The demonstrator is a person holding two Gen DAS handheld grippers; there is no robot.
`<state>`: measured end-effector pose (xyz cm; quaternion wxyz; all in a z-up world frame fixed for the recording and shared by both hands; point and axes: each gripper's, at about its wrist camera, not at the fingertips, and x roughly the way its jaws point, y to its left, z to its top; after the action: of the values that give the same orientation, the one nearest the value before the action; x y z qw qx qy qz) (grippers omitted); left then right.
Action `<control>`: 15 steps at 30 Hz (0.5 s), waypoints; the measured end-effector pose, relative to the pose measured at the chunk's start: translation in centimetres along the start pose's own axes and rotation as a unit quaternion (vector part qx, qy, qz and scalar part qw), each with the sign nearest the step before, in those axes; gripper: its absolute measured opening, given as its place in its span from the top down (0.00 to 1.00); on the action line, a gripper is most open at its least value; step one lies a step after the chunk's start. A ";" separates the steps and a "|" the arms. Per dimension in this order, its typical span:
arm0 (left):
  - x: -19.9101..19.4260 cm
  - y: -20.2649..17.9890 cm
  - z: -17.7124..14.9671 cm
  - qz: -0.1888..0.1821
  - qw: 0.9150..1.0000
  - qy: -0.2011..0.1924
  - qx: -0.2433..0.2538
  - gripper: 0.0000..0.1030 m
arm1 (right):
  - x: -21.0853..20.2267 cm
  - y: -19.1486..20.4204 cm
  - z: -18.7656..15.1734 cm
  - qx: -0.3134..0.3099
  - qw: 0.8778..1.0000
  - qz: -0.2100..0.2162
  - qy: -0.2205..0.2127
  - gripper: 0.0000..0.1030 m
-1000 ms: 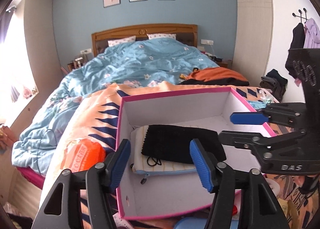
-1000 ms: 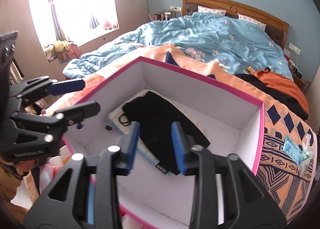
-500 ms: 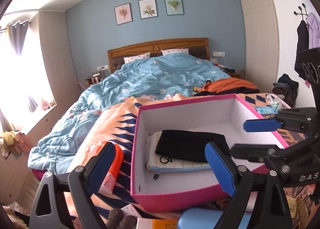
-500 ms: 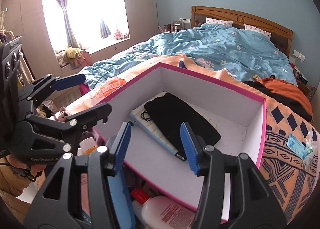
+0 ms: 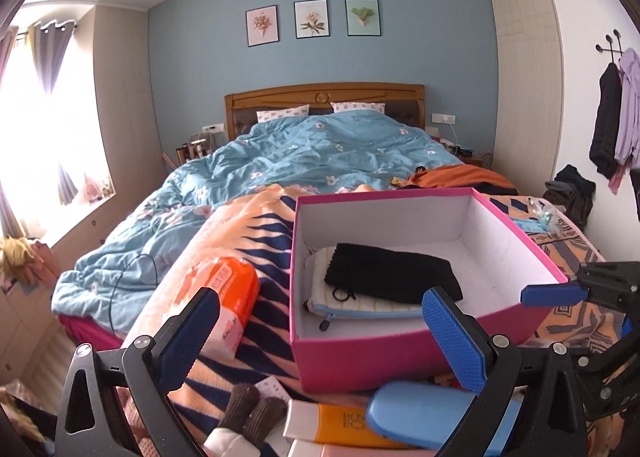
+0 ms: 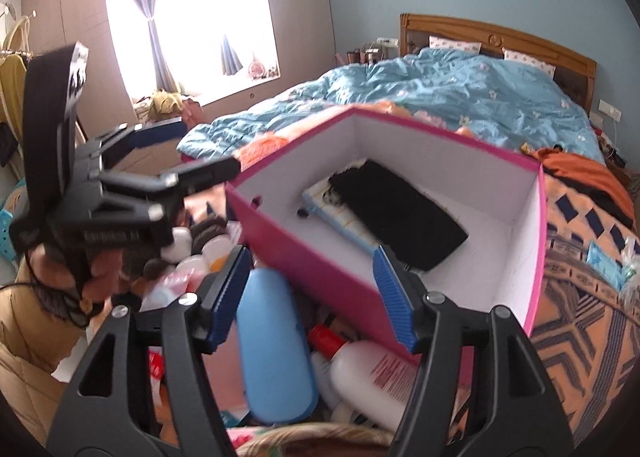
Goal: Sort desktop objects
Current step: 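Move the right gripper back toward the blue case and toiletries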
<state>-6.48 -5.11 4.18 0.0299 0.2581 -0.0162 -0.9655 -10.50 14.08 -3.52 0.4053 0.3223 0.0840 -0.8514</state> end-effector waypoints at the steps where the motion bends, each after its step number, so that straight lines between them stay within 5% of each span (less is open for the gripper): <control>1: -0.2 0.3 -0.3 0.001 1.000 0.002 -0.002 0.00 | 0.1 0.2 -0.5 -0.003 1.000 -0.003 0.005 0.36; 15: -0.9 2.0 -4.3 -0.037 0.998 0.054 -0.005 0.00 | 0.9 1.4 -5.8 0.023 0.997 0.020 0.065 0.36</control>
<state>-3.46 -7.11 0.99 -0.0036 0.3101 0.0000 -0.9507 -7.14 14.93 -8.40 0.4085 0.3875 0.0838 -0.8222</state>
